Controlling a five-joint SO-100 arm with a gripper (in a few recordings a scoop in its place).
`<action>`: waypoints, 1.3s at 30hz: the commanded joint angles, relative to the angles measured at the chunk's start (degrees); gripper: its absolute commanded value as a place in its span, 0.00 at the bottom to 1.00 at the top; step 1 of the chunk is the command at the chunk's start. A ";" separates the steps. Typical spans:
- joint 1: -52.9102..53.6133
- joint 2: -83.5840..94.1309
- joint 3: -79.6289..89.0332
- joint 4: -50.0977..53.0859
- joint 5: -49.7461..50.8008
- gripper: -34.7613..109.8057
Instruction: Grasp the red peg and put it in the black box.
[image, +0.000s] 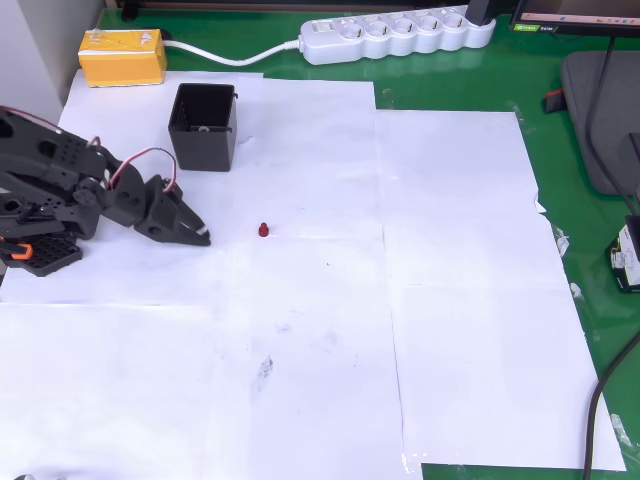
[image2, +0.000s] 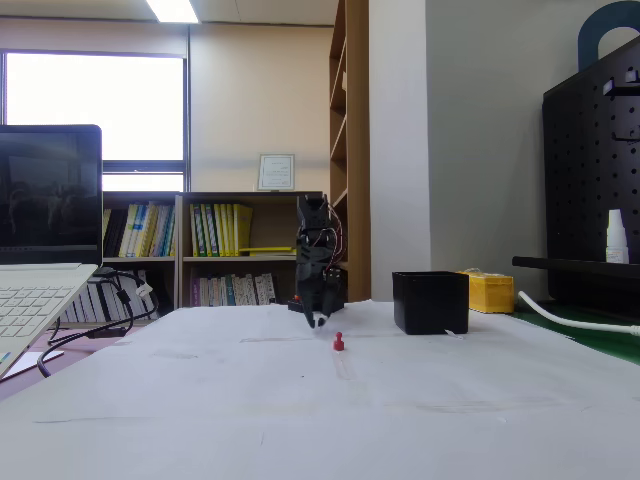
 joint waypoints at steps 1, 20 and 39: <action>0.26 8.44 -4.48 -12.92 -0.97 0.24; -7.38 20.21 -5.01 -29.88 5.01 0.24; -3.96 48.78 0.79 -59.59 5.45 0.24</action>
